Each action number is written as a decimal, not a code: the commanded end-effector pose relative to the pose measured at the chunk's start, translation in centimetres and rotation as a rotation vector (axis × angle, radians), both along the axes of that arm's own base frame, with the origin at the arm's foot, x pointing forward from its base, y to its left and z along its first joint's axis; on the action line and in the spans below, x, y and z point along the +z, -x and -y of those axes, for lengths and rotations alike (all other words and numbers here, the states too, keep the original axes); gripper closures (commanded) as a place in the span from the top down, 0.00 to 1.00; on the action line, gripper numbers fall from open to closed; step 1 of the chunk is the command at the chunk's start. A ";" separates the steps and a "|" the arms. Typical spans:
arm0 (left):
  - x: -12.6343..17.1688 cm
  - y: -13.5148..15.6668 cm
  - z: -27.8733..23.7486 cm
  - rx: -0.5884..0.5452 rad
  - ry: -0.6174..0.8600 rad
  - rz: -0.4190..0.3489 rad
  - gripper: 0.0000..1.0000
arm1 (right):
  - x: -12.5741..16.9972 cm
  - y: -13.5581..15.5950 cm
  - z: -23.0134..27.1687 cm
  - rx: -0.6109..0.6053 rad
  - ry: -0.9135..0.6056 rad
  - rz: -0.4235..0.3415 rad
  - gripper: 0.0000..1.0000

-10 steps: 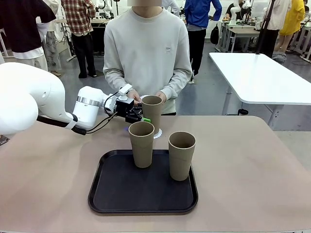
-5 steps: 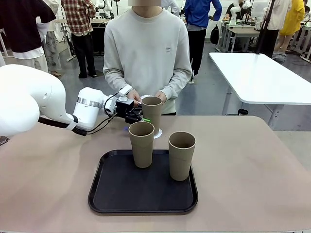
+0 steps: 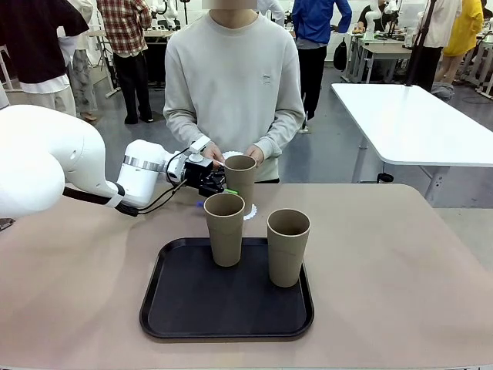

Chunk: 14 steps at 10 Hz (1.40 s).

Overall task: Place coasters on the table and set cups on them.
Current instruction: Pick up one Reusable plastic cup and place it on a coaster set by the human.

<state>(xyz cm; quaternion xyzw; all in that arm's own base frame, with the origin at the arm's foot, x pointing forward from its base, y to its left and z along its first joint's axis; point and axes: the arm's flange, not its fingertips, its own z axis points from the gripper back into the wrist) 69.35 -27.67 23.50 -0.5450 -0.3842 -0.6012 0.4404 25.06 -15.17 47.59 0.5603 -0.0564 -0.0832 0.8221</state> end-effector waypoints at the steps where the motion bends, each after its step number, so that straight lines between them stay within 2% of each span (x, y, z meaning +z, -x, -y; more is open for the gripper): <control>1: 0.6 -0.9 0.2 -0.012 -0.032 -0.002 1.00 | 0.0 0.0 0.0 0.004 -0.009 0.007 1.00; 14: 0.5 -1.5 -1.9 -0.037 -0.026 -0.033 1.00 | 0.0 0.0 0.0 0.004 -0.009 0.007 1.00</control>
